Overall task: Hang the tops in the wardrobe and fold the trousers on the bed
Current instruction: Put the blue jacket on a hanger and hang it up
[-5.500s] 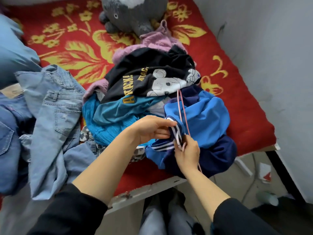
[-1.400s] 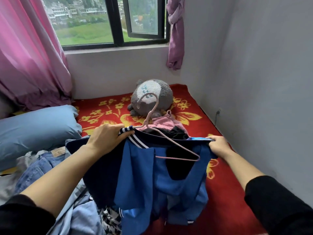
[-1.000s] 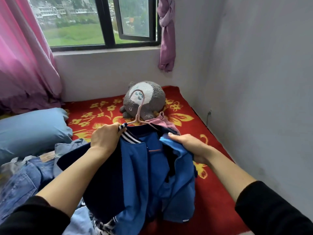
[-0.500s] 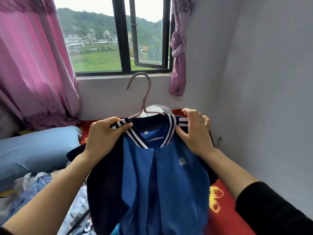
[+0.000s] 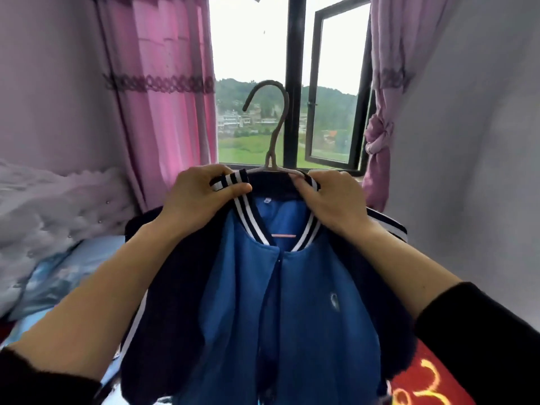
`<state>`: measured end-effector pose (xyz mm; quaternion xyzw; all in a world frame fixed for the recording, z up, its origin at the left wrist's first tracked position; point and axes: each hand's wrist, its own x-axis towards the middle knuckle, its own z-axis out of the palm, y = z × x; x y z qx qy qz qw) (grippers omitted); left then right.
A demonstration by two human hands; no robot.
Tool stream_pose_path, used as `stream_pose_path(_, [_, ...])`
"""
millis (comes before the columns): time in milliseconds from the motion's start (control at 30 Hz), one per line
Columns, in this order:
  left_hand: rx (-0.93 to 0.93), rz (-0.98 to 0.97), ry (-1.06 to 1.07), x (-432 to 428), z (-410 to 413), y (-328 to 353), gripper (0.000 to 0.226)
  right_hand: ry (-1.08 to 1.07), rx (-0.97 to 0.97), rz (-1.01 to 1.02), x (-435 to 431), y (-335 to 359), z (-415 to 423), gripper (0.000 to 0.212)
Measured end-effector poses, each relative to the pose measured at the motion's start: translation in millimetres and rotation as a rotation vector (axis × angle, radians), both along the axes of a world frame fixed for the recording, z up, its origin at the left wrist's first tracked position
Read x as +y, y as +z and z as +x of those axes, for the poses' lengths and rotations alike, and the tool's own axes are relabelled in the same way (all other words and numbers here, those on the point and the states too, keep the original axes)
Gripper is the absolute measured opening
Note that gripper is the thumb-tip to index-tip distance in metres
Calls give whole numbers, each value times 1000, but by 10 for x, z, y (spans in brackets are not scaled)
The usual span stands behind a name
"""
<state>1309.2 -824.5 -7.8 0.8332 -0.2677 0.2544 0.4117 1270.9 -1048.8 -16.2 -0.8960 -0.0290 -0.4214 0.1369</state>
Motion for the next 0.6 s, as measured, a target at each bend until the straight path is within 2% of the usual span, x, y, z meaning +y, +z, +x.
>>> stream_pose_path(67, [-8, 9, 58, 148, -96, -22, 37, 32, -11, 22, 51, 76, 0, 57])
stream_pose_path(133, [-93, -20, 170, 331, -190, -199, 50, 96, -28, 60, 131, 120, -25, 57])
stream_pose_path(200, [-113, -87, 473, 508, -314, -476, 64, 145, -24, 83, 236, 136, -75, 57])
stream_pose_path(267, [26, -277, 740, 632, -498, -757, 76, 175, -11, 90, 357, 138, -135, 57])
stream_pose_path(333, [151, -434, 812, 769, -665, -972, 63, 222, -6, 104, 511, 123, -197, 58])
stream_pose_path(433, [179, -431, 849, 1119, -830, -1126, 25, 293, -4, 109, 739, 90, -288, 58])
stream_pose_path(500, [113, -464, 818, 1368, -970, -1084, 20, 322, -5, 72, 848, 68, -338, 58])
stream_pose_path(600, [18, -448, 782, 1737, -1250, -931, 30, 368, 16, 14, 1001, 19, -382, 59])
